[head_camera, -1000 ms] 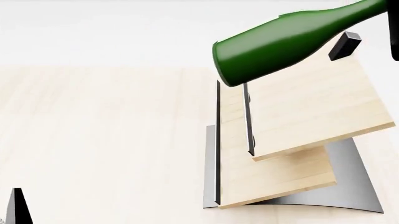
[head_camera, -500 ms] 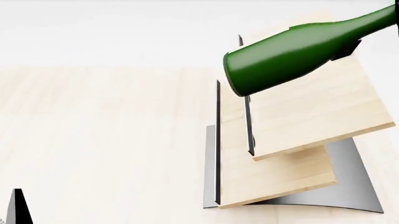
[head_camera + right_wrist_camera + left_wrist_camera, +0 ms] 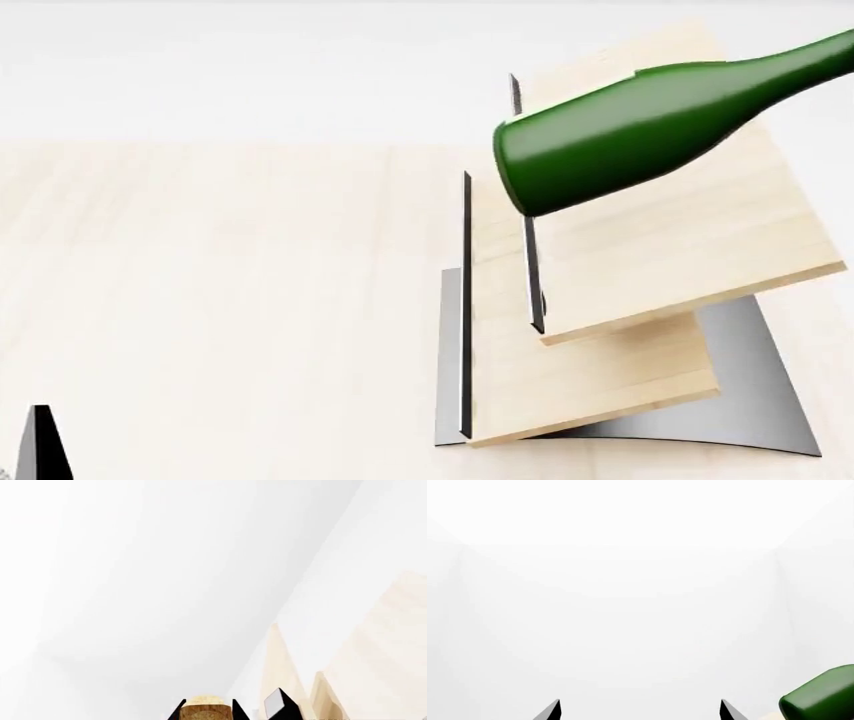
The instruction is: Put the wine bottle on the wine rack.
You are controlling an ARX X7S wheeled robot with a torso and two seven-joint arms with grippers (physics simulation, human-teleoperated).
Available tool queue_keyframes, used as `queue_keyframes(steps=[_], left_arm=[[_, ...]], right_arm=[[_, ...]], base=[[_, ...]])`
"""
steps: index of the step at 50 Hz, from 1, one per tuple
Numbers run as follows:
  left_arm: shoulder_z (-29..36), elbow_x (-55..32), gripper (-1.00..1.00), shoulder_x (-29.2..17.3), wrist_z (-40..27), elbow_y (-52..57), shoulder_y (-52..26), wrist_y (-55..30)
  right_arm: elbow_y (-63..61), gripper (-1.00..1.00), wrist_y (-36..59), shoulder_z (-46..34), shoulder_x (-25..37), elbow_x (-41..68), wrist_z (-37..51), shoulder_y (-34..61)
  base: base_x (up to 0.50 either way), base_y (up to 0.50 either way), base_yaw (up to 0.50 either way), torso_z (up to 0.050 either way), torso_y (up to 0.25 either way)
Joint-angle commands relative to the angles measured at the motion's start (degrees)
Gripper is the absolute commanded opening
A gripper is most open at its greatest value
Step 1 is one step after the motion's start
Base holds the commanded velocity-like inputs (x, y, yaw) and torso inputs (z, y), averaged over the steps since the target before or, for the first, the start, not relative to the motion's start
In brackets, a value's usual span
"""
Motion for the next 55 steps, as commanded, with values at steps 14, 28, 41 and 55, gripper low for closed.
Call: queue_keyframes(steps=[14,28,41,55], left_arm=[[0.4,0.3,1.0,-0.1,-0.1,0.4,-0.3,-0.7],[0.6,0.3,1.0,-0.2,-0.3,0.3,-0.4,-0.6],[0.7,0.4,1.0,-0.3,-0.4,0.2,-0.3,-0.4],[1.0,0.3,1.0,-0.3,-0.4,-0.1,-0.4,-0.3]], right_arm=[[0.2,-1.0,-0.1,1.8,0.3,-1.3,-1.3,-0.8],[0.4,-1.0,-0.2,1.9,0.3,-1.4,-1.8,-1.8],[-0.2,-1.0,-1.0,2.4,0.8,-1.2,-2.0,-3.4],[-0.4,-1.0,-1.3,2.5,0.9,-1.3,-2.1,-4.5]], base=[[0.0,0.0,0.0,0.0,0.001],[0.0,0.0,0.0,0.0,0.001],[0.0,0.0,0.0,0.001,0.001],[0.0,0.0,0.0,0.0,0.001]])
